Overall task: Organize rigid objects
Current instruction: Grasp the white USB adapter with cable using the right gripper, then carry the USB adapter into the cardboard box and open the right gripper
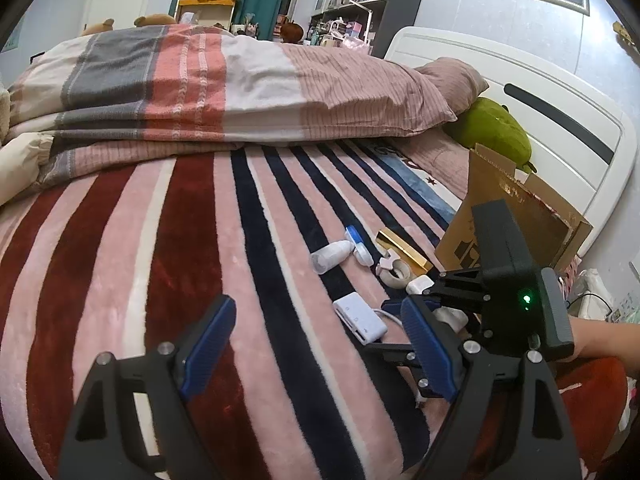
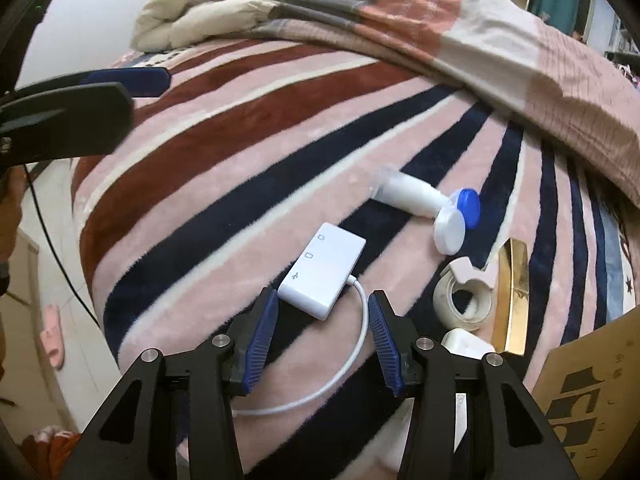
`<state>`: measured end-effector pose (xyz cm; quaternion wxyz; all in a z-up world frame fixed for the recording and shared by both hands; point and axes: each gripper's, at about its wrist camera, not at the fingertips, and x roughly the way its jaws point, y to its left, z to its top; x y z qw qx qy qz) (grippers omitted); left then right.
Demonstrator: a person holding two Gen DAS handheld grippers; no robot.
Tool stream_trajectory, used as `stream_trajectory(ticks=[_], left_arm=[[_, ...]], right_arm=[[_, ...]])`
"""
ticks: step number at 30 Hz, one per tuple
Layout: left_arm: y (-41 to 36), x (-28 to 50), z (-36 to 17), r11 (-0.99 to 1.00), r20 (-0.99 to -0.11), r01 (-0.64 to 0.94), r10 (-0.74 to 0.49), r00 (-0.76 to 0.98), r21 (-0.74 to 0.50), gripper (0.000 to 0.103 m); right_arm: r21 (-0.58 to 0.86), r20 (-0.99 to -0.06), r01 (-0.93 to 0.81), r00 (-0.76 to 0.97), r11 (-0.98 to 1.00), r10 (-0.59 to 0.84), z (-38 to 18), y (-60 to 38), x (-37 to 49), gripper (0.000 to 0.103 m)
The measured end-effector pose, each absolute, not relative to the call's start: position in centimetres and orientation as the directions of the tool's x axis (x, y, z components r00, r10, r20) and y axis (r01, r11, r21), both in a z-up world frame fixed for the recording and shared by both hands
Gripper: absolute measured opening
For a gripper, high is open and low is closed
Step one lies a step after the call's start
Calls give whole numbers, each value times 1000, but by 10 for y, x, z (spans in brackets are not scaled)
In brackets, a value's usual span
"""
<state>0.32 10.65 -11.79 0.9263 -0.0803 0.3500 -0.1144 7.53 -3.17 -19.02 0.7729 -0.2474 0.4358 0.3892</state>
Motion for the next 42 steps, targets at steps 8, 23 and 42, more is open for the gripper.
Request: stream_trajectory(ticks=[8,23,42], left_arm=[[106,2,-122,964,-649,144,-258,716,-224,82],[79,12,-88,897,-617,304,-441,652,-320,82],[-36,63,10,783,-512,553,-612,603,-284,33]], right_arm=[[-12,-867,-810,301,586,398,-200,-27,82,48],[-21,-734,-863,356,506,578,-120,-32,43,41],[-136,-572,-732,609,668,550,-11,-134,49,41]])
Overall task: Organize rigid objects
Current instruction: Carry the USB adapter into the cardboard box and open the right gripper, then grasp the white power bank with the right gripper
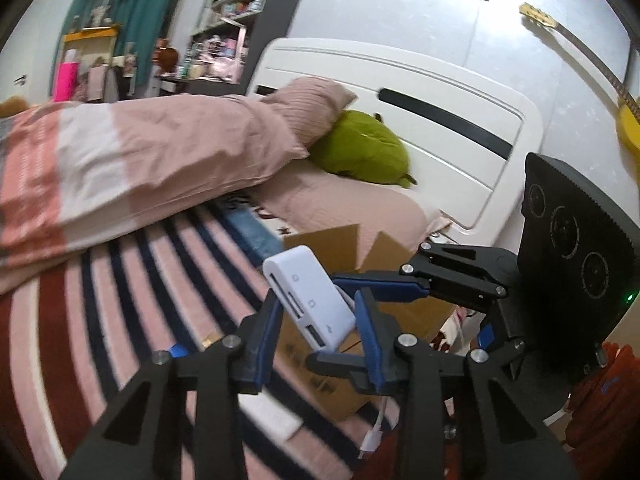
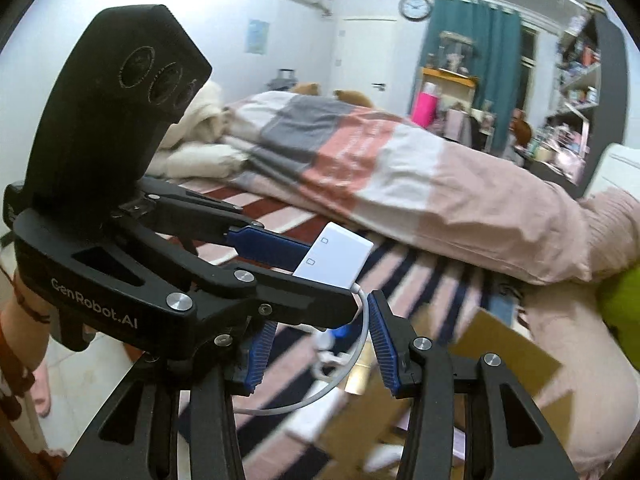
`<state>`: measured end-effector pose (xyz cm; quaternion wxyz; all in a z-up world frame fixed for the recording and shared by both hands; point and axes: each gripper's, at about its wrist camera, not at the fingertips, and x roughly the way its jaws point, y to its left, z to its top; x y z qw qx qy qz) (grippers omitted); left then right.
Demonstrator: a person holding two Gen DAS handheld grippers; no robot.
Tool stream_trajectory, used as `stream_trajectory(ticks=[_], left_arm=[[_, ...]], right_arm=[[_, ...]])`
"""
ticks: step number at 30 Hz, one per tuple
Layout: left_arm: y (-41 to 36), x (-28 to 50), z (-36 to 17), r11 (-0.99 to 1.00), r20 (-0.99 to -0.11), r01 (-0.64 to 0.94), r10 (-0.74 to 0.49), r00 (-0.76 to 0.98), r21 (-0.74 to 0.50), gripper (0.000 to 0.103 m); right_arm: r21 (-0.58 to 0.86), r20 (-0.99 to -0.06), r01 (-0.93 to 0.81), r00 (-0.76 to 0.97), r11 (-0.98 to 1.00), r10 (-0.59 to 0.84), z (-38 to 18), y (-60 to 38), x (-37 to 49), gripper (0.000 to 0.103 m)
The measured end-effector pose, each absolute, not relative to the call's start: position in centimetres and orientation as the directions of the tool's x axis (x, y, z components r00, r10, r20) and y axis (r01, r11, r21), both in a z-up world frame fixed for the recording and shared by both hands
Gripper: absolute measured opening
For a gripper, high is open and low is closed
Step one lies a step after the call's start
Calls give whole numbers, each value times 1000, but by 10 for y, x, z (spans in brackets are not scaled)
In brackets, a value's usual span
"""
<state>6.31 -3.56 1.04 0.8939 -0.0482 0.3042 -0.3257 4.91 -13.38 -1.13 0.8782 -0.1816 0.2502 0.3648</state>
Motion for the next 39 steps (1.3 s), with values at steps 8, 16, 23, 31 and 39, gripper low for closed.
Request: stream_trajectory(ticks=[8,16,23,31,39], left_arm=[[-110,109,7,722,-566,628,-659,495,-291,31],[-147,128,-5,713,-621,641,-646,444,-283,31],[-143,129,-9,739,-633,620,-617,468,-264,82],[-104,107,7,785,-607,577,-576,547,-225,82],[-18,68,14,876,-563,439,-470,680,-202,83]], right_arm=[[-150,-602,-634,667,759,439,-8,-196,74,41],[-105,-651,-570,659,815,377,-21,-240,94,41],[-86,-707,-561,616,823,346,-36,-243,104,46],[-99,-707,-565,620,819,341,-33,-231,90,57],[-103,-663,-681,590,725,461,-20,-169,50,57]])
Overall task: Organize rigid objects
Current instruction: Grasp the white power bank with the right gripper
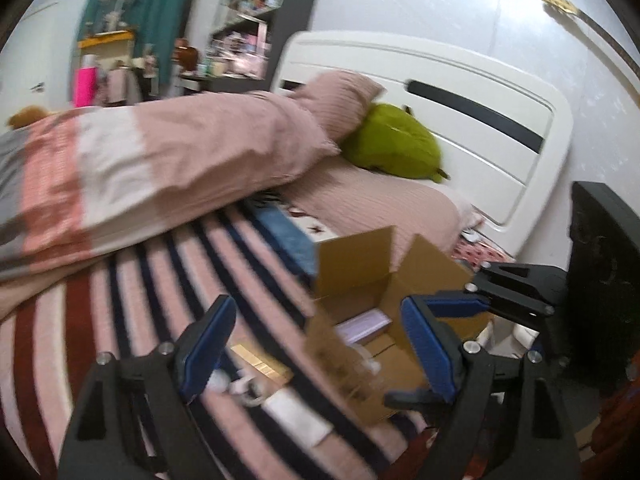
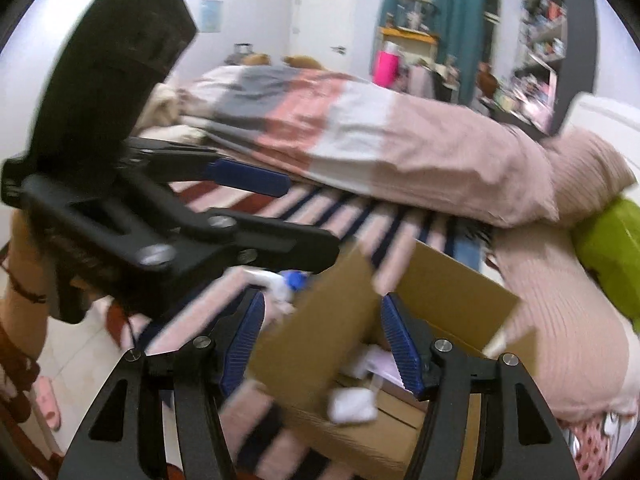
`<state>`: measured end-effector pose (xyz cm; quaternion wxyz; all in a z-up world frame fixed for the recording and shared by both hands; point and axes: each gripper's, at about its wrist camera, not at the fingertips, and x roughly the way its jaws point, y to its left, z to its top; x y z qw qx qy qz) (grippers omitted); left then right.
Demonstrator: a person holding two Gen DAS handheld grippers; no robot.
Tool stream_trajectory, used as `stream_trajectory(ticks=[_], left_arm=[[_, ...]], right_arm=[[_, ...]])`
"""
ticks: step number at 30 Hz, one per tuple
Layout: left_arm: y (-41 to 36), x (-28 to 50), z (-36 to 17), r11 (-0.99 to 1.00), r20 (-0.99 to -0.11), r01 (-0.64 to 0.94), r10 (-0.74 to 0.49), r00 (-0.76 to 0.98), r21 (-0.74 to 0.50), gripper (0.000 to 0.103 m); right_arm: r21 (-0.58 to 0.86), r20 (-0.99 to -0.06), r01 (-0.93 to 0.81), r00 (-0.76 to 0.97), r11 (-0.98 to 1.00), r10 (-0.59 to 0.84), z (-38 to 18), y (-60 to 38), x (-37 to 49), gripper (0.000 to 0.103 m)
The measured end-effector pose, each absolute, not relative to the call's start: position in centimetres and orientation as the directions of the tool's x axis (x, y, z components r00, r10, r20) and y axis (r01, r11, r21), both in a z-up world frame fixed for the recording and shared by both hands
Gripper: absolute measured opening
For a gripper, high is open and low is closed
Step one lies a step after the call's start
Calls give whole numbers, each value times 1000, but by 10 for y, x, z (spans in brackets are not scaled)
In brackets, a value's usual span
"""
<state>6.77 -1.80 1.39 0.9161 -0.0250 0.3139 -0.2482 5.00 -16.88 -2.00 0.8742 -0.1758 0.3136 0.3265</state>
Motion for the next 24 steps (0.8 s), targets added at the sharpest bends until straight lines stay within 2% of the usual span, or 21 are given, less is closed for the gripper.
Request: stream_trajectory(ticks=[6,11,14,18,24], left_arm=[[59,30,-10,944,-549,282,-330,767,-174,83],[95,10,-48,967,-573,201,-256,779,-158,83],[104,0,-71,968,-588,192,-252,769,-164,83],[107,-10,-95,960,-587,207,-280,760,-189,83],[101,-8,-111,952,-594,223,-304,745,-208,83]], right_arm=[[-81,-690,-775,497,626,526,-35,-102,29,57],[-43,-766,-820,393,570,508,-78,-51,25,57],[-24,-827,-809,346,587,443,-114,-38,33,57],[-81,-899,-723,350,686,263,-167,-43,56,57],[-138,-910,-583,394,801,130,-195,-79,84,57]])
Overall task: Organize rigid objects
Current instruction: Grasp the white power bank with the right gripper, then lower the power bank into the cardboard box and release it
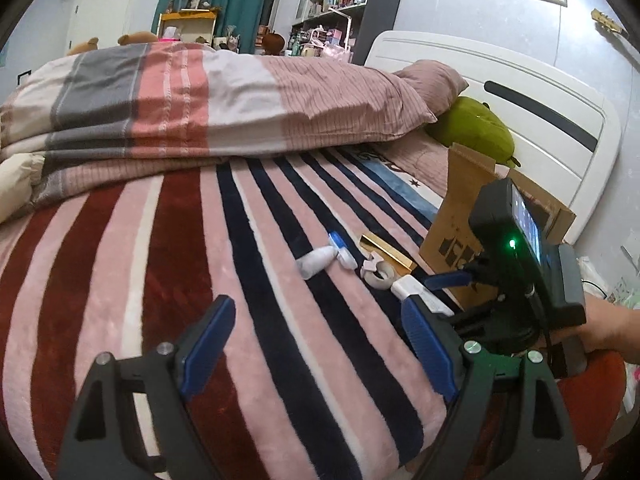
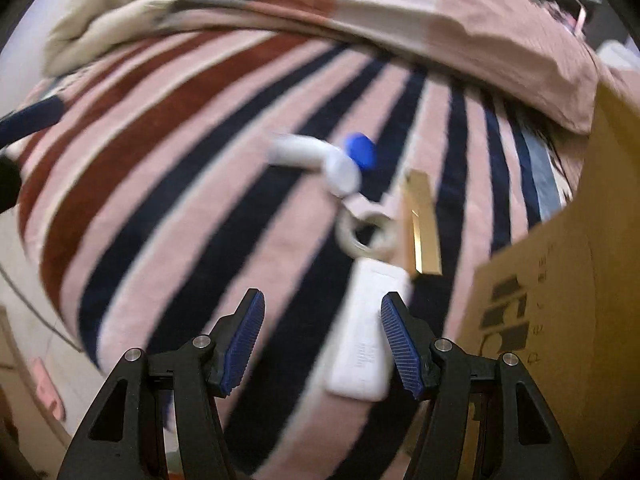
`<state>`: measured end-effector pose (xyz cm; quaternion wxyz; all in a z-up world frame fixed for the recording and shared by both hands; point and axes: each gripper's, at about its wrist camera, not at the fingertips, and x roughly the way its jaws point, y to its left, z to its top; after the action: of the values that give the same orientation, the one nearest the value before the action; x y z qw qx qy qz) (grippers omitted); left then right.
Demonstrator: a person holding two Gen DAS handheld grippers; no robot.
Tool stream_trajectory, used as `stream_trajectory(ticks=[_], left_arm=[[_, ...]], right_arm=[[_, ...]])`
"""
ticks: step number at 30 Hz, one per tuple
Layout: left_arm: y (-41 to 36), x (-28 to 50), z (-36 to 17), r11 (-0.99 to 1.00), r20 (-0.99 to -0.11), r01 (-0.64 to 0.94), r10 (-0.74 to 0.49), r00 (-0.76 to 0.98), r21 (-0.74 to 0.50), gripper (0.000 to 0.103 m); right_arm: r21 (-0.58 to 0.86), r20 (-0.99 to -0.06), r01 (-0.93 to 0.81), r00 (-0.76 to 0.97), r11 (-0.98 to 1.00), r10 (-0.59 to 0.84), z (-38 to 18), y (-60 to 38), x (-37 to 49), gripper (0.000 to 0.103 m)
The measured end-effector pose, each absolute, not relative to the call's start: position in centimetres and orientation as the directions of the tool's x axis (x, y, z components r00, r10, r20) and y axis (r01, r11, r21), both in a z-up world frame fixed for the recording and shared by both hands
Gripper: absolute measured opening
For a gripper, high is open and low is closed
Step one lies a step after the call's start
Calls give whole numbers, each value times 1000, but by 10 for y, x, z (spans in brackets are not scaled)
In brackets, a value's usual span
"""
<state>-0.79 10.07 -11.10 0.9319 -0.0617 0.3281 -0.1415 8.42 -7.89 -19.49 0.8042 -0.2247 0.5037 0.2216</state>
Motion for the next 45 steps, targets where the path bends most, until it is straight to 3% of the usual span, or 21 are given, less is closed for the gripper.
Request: stream_trajectory(ticks=[4,9,10,11,12,18,28,30,35,37,45], left_arm=[[96,-7,-110,942,-572,237,-334,749,-240,83],[92,-6,-108,940,-565,238,-336,753,-243,83],[92,-6,-108,940,-565,239,-338,753,-245,83],[92,-5,-108,940,-566,237,-338,752,-247,83],[92,-5,-108,940,-567,237,-338,751,-247,83],[90,-1,-110,940,-577,233,-338,743,-250,83],[81,20,-103,901,-585,288,-430,688,-324,82],[78,23,-91,882,-561,316,-467,683,-349,77],[61,29,-54,852,-514,385,-522,681,-355,45],[50,31,-41,847,-500,409,-531,684,-340,37],[-21,54,3,807,-467,523,-587,662,-273,33]], right_arm=[[-214,-898,-554,436,805,61,-198,-85,81,57],[-193,-927,-560,373,806,37,-217,-88,87,52],[-189,-928,-558,371,808,39,-218,-87,88,50],[-177,-929,-557,366,812,48,-218,-87,88,39],[-168,-926,-557,372,813,63,-217,-88,88,31],[-7,-906,-646,327,763,268,-207,-81,76,31],[18,-799,-752,385,659,462,-160,-56,57,31],[37,-753,-775,393,631,527,-135,-56,44,31],[-14,-702,-813,423,583,573,-98,-55,30,31],[-41,-677,-797,465,602,570,-85,-61,28,31],[-100,-611,-725,585,681,533,-31,-119,42,31]])
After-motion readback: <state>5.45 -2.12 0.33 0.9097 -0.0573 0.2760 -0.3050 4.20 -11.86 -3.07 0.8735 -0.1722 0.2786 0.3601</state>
